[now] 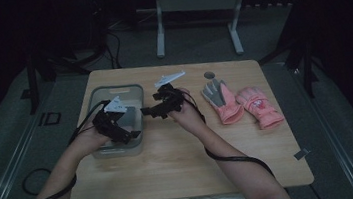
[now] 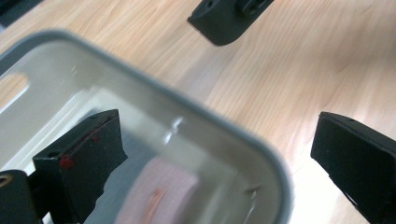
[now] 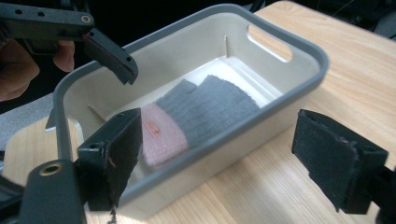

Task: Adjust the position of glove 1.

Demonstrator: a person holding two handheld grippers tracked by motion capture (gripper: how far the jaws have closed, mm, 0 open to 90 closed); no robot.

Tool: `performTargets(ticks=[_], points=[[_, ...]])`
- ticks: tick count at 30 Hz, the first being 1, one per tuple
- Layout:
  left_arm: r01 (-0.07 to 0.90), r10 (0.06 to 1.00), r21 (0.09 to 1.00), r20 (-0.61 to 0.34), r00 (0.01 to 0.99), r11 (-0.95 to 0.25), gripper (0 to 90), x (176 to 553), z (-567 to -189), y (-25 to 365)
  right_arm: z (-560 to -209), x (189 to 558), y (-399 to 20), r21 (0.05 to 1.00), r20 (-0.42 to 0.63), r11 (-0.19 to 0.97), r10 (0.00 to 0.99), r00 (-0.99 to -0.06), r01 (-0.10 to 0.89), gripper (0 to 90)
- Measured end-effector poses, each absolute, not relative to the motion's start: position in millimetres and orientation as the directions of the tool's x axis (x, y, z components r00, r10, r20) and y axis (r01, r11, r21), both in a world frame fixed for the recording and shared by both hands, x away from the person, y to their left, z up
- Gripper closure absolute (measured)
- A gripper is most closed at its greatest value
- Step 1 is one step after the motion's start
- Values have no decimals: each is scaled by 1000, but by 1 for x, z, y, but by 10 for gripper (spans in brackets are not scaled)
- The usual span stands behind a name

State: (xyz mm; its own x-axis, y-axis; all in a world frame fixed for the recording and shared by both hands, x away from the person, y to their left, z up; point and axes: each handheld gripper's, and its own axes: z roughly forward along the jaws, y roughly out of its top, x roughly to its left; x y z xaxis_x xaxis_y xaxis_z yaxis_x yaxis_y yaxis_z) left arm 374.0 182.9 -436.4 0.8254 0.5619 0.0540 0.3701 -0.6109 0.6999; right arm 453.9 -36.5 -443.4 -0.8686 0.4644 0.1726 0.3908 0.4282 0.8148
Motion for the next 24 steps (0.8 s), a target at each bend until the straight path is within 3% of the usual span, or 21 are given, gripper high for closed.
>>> performTargets(ticks=[8, 16, 24], points=[[330, 534, 745, 40, 845, -579, 22, 360, -435, 157, -438, 440, -67, 816, 111, 462, 463, -879, 347, 139], [307, 501, 766, 23, 865, -565, 22, 349, -438, 128, -431, 434, -97, 800, 177, 431, 493, -852, 416, 141], [281, 490, 770, 45, 871, -572, 22, 346, -447, 111, -435, 433, -134, 814, 165, 402, 530, -832, 418, 135]])
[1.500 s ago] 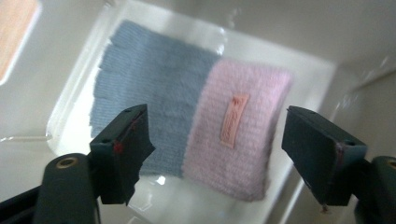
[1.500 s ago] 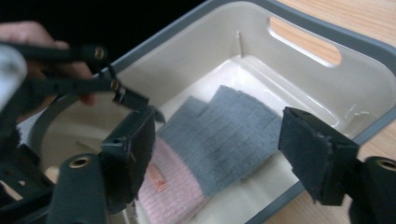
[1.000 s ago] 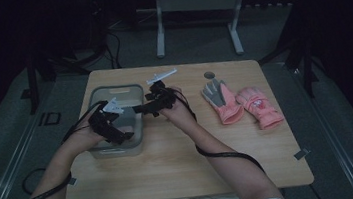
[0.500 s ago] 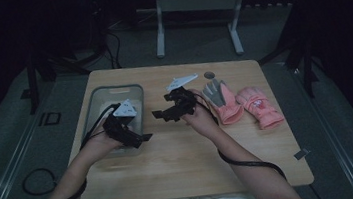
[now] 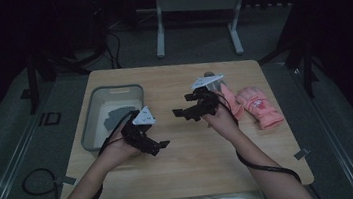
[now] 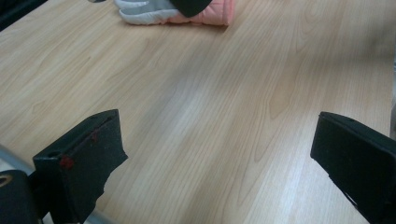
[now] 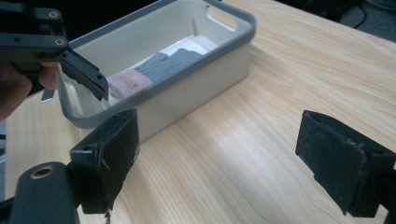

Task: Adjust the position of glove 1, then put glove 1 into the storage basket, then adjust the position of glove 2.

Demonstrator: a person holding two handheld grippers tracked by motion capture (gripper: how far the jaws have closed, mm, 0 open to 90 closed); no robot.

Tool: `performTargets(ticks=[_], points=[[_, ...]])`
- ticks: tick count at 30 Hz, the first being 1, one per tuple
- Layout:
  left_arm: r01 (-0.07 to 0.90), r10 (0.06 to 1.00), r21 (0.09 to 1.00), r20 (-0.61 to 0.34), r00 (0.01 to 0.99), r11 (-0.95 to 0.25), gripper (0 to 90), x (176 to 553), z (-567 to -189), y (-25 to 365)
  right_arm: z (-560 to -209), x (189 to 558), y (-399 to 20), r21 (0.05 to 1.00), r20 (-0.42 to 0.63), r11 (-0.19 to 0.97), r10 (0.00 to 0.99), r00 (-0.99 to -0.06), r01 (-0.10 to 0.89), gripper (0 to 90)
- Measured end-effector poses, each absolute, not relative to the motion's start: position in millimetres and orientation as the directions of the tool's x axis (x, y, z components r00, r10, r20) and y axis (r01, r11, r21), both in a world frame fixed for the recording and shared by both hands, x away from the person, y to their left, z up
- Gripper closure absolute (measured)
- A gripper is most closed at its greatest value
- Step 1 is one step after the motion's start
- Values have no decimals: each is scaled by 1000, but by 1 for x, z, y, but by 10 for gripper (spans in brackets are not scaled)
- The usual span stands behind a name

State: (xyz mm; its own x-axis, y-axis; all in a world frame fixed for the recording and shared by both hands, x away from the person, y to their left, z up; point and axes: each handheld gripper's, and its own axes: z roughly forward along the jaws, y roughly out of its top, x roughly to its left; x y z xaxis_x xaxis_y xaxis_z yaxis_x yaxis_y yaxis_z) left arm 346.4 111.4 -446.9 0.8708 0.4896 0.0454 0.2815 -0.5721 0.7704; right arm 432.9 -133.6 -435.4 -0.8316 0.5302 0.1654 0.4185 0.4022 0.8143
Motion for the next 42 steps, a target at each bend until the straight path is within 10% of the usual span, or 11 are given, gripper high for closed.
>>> performTargets(ticks=[12, 30, 42], points=[[261, 490, 790, 58, 870, -555, 28, 342, -454, 94, -436, 423, -171, 848, 109, 372, 575, -811, 378, 118], [238, 455, 820, 31, 890, -521, 28, 311, -502, 45, -450, 445, -251, 838, -43, 394, 737, -674, 377, 658], [303, 515, 813, -5, 857, -497, 21, 300, -539, 46, -470, 489, -262, 789, -80, 440, 766, -638, 429, 683]])
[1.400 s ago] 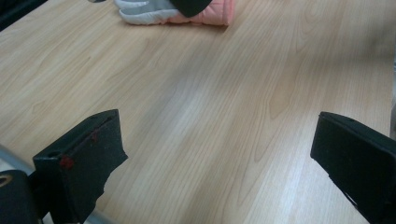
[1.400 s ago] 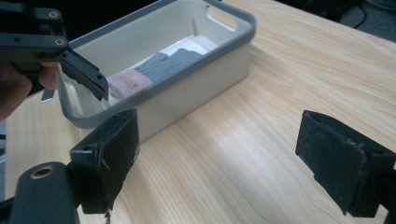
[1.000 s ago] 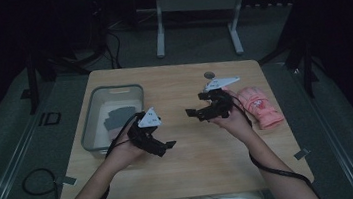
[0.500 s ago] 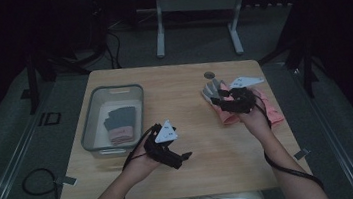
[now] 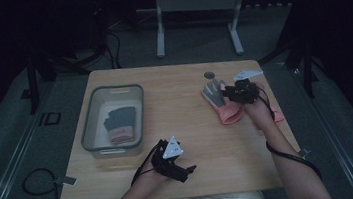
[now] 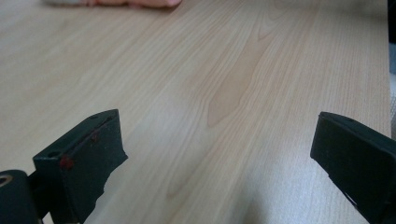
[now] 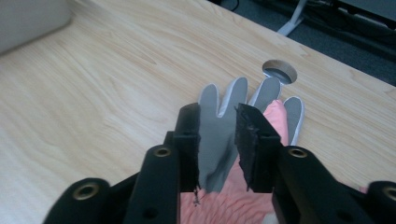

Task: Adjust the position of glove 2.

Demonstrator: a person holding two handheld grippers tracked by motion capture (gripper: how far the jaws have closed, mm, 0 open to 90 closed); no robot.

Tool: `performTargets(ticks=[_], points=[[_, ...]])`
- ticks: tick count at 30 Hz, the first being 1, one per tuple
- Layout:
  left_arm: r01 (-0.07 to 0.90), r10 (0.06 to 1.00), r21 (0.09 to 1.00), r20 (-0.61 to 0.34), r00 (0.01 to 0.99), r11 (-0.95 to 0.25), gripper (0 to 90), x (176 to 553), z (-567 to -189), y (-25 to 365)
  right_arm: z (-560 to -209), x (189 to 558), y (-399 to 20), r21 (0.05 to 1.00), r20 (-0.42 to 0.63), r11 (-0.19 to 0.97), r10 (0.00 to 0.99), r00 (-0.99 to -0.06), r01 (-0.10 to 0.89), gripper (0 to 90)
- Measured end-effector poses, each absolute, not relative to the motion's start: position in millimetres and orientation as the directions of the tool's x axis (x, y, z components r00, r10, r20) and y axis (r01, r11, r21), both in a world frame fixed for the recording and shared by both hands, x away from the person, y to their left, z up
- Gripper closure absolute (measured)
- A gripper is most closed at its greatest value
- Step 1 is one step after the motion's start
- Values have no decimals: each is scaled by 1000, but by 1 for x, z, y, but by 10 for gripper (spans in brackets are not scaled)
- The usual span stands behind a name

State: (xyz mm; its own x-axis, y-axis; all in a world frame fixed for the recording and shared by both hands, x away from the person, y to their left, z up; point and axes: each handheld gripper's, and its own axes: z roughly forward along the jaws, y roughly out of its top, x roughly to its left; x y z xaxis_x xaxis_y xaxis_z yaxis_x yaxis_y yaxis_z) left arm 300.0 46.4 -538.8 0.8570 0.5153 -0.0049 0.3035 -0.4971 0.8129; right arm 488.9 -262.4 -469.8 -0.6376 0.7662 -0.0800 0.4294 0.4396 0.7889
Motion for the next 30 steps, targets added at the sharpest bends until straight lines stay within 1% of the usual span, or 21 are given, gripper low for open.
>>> performTargets(ticks=[1, 2, 5, 6, 9, 12, 16, 18, 19, 20, 22, 23, 25, 28, 29, 30], points=[[303, 515, 813, -5, 857, -497, 15, 300, -539, 46, -470, 489, -262, 789, -80, 440, 766, -638, 429, 683], [303, 541, 824, 5, 841, -478, 14, 298, -540, 49, -476, 499, -260, 776, -83, 457, 757, -648, 435, 637], [318, 567, 835, -8, 823, -450, 9, 297, -540, 51, -486, 509, -253, 756, -95, 486, 743, -662, 438, 629], [318, 567, 835, -8, 823, -450, 9, 297, -540, 51, -486, 509, -253, 756, -95, 486, 743, -662, 438, 629], [309, 565, 827, 12, 825, -470, 10, 295, -542, 52, -504, 521, -244, 705, -121, 548, 719, -685, 450, 629], [307, 558, 830, 6, 830, -465, 9, 293, -544, 52, -518, 528, -244, 659, -146, 590, 709, -690, 467, 603], [307, 546, 834, -9, 838, -458, 9, 292, -547, 51, -530, 529, -247, 667, -119, 572, 715, -689, 478, 607], [306, 545, 837, -11, 838, -454, 10, 292, -547, 50, -534, 528, -247, 668, -91, 557, 719, -689, 493, 655], [306, 546, 838, -11, 838, -451, 10, 291, -547, 50, -535, 528, -246, 663, -94, 563, 717, -691, 494, 677], [306, 546, 838, -11, 838, -451, 10, 291, -547, 50, -535, 528, -246, 663, -94, 563, 717, -691, 494, 677], [304, 544, 840, -12, 839, -451, 10, 291, -547, 50, -537, 528, -246, 665, -78, 546, 730, -679, 510, 729], [303, 545, 841, -11, 838, -449, 10, 291, -547, 50, -537, 528, -246, 665, -78, 546, 730, -679, 510, 729], [303, 550, 844, -11, 835, -442, 10, 291, -547, 50, -540, 525, -247, 678, -79, 533, 737, -671, 506, 796], [303, 558, 845, -7, 830, -440, 10, 291, -546, 51, -543, 525, -250, 703, -46, 489, 757, -652, 517, 839], [303, 558, 845, -7, 830, -440, 10, 291, -546, 51, -543, 525, -250, 703, -46, 489, 757, -652, 517, 839], [303, 564, 847, -4, 826, -438, 10, 291, -547, 52, -543, 523, -249, 709, -42, 470, 773, -634, 526, 859]])
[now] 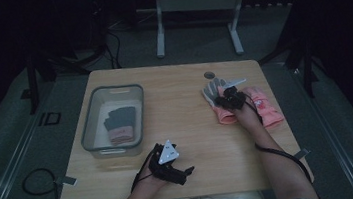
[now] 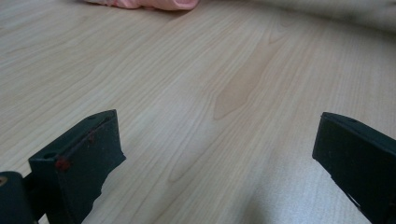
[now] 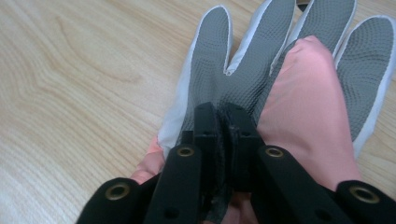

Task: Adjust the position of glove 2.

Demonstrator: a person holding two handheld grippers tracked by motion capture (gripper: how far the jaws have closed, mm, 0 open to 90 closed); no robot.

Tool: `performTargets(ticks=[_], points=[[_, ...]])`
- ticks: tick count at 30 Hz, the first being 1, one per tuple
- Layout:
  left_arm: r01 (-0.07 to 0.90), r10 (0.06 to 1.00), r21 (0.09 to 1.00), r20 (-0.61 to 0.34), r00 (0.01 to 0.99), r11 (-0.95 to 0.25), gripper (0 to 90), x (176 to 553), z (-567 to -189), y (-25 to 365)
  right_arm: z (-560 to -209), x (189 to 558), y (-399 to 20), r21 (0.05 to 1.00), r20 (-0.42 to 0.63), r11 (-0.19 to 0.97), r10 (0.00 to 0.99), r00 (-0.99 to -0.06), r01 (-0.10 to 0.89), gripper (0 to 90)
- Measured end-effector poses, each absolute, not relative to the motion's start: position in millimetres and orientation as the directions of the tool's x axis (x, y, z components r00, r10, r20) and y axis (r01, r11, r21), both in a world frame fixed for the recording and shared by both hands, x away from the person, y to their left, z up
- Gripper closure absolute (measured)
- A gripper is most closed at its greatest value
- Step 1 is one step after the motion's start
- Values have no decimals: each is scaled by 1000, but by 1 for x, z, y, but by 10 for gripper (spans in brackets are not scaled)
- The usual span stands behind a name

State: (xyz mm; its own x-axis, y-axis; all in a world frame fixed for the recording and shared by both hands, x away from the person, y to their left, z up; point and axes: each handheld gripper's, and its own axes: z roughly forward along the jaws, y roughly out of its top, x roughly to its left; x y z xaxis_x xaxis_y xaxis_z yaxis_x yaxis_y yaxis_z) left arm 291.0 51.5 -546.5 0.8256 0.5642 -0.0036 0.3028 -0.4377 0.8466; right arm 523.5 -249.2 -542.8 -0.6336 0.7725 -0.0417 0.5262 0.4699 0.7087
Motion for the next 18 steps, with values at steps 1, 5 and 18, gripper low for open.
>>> performTargets(ticks=[1, 5, 18], points=[[303, 566, 847, -3, 824, -437, 10, 291, -547, 52, -542, 523, -248, 707, -50, 473, 775, -630, 525, 868], [303, 573, 842, 9, 819, -447, 10, 291, -547, 54, -529, 517, -243, 706, -59, 449, 807, -587, 547, 882], [289, 580, 837, 41, 813, -464, 10, 292, -549, 58, -456, 459, -220, 797, -70, 367, 845, -530, 480, 884]])
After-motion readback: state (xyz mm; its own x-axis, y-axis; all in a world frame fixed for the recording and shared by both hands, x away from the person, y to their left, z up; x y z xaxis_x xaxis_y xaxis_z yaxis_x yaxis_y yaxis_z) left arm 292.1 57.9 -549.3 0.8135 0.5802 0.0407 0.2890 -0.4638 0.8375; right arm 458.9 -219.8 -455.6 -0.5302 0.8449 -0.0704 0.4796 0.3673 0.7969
